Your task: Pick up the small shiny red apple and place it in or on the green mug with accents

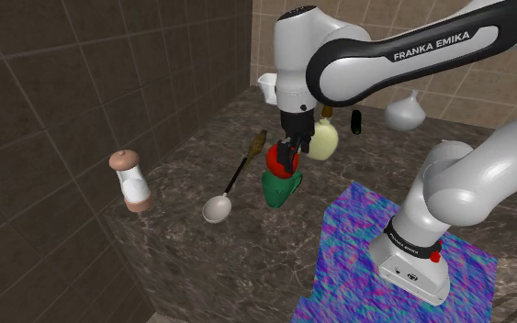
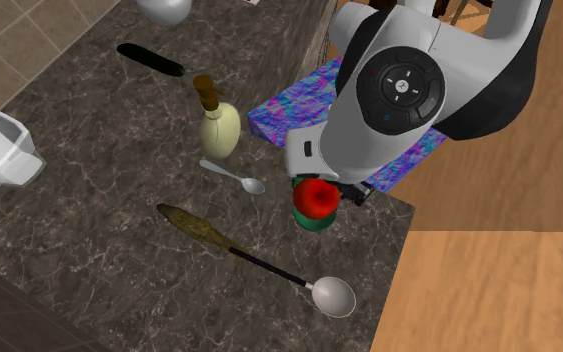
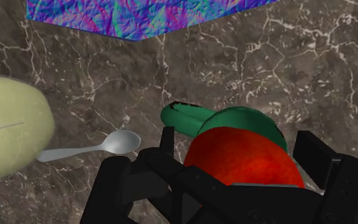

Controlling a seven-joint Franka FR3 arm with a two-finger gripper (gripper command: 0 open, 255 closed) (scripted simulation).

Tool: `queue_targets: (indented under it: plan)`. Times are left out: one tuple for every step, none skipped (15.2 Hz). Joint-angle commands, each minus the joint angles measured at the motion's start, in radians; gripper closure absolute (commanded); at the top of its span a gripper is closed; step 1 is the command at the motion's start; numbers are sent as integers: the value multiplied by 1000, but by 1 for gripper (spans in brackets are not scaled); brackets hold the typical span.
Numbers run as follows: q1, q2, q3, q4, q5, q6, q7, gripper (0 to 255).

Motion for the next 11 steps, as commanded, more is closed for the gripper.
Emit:
queue_targets:
  plan:
    - [-2,-3,-4,46,-3,-50,-2,0]
    - [-3,-3,-6,80,-4,-83,-1,0]
    - [-3,-2,-7,107,-6,-109,-1,0]
    - [-3,-2,-7,107,-6,-109,-1,0]
    - [-3,-2,-7,107,-6,-109,-1,0]
    - [-3,-2,-7,107,-6,-109,-1,0]
    - [-3,-2,-7,107,-6,-109,-1,0]
    - [-3,-2,-7,107,-6,-109,-1,0]
    - [-3,-2,-7,107,-6,-109,-1,0]
    - [-3,-2,-7,107,-6,-109,-1,0]
    - [-3,-2,-7,107,-6,-109,-1,0]
